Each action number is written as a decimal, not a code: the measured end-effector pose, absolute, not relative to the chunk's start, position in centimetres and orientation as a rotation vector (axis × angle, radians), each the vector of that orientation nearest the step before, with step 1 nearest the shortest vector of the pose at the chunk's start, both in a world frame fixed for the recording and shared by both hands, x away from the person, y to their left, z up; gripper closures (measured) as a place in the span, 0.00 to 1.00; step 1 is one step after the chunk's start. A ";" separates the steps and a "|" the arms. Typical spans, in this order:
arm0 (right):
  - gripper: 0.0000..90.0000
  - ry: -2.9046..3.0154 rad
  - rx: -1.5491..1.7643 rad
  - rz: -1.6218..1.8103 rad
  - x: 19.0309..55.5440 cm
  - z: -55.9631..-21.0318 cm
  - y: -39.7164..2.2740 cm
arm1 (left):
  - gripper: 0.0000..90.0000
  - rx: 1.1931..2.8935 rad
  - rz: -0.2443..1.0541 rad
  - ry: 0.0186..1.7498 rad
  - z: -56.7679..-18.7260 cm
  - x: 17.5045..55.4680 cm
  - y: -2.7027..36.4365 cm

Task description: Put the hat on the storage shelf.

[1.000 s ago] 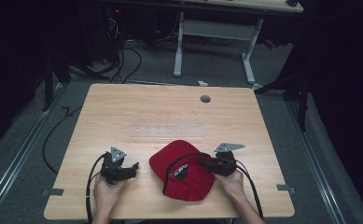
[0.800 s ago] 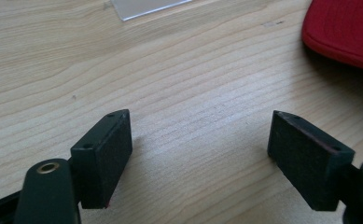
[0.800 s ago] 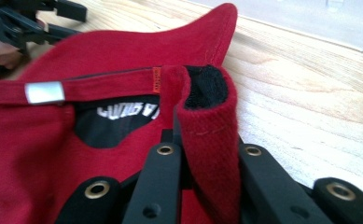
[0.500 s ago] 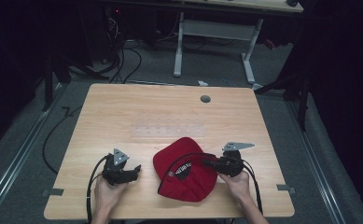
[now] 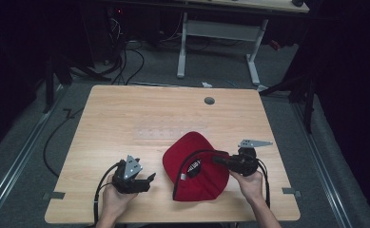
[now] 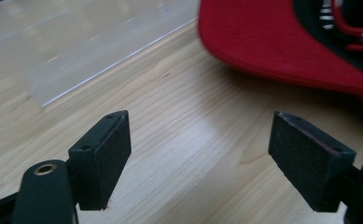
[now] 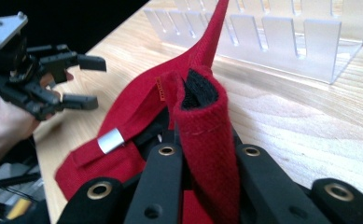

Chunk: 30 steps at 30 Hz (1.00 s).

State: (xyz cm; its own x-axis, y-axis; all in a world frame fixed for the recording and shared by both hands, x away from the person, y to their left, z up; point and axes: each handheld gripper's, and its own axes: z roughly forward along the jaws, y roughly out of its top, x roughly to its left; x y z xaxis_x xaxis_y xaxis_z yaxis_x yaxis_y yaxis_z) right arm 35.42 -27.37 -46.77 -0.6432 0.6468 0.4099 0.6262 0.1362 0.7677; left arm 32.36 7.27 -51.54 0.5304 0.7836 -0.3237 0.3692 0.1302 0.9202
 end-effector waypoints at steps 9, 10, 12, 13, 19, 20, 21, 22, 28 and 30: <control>0.95 2.346 1.355 1.613 35.9 -45.5 -27.5 | 0.20 1.546 0.393 0.945 -51.3 31.4 5.1; 0.95 2.352 1.356 1.618 36.0 -45.3 -27.5 | 0.19 1.551 0.390 0.940 -51.3 31.4 4.9; 0.95 2.361 1.367 1.632 36.1 -45.2 -27.4 | 0.18 1.555 0.398 0.930 -51.3 31.3 4.6; 0.95 2.374 1.376 1.631 36.4 -45.1 -27.2 | 0.18 1.550 0.400 0.923 -51.2 31.3 4.5; 0.95 2.406 1.408 1.640 36.6 -44.8 -27.0 | 0.18 1.561 0.410 0.874 -50.7 31.1 3.7; 0.95 2.413 1.416 1.644 36.7 -44.8 -26.9 | 0.18 1.564 0.413 0.870 -50.6 31.1 3.6; 0.95 2.420 1.423 1.643 36.7 -44.8 -26.8 | 0.18 1.567 0.418 0.864 -50.5 31.1 3.5; 0.95 2.427 1.432 1.644 36.8 -44.8 -26.6 | 0.18 1.562 0.414 0.863 -50.5 31.1 3.4; 0.95 2.444 1.448 1.612 36.9 -44.4 -26.3 | 0.21 1.582 0.430 0.840 -50.4 31.0 3.1; 0.95 2.451 1.459 1.598 37.0 -44.5 -26.2 | 0.23 1.576 0.428 0.842 -50.4 31.0 3.0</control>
State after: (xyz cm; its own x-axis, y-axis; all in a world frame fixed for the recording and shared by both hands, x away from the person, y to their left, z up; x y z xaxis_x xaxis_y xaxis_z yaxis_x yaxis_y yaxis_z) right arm 37.02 -26.21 -44.46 -0.5953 0.6040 0.5299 0.7287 0.1279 0.6728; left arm 31.00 3.03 -50.39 0.6664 0.7211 -0.1896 0.2721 0.0016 0.9623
